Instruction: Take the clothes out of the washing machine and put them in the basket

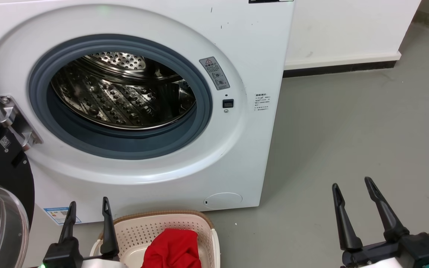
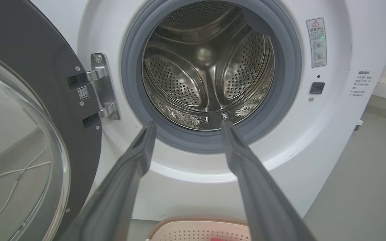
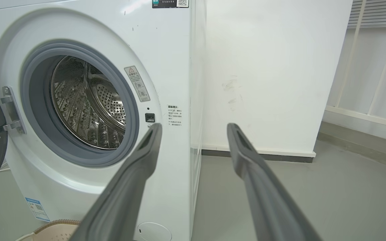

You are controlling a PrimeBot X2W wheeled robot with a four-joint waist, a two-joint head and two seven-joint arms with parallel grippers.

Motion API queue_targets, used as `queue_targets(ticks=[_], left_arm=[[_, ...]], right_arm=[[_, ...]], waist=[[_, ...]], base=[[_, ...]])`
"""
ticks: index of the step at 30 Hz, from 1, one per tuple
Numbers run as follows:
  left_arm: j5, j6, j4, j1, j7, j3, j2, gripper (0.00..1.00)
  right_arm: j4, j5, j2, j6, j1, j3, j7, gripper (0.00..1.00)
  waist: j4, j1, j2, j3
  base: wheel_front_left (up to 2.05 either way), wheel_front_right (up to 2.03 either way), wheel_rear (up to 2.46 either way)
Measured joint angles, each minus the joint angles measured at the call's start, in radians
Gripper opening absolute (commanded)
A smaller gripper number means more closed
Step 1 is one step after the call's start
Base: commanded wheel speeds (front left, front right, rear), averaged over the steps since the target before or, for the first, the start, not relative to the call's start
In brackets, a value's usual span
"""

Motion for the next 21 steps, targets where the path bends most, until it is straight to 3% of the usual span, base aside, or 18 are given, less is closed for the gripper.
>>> queue_targets(ticks=[21], left_arm=[[-0.023, 0.009, -0.027, 0.047, 0.0, 0.007, -0.002, 1.0]], right_arm=[[0.015, 0.036, 0.0, 0.0, 0.027, -0.016, 0.0, 1.0]], waist=[[0.001, 0.0002, 0.0, -0.019]], base=[[0.0, 0.0, 0.0]])
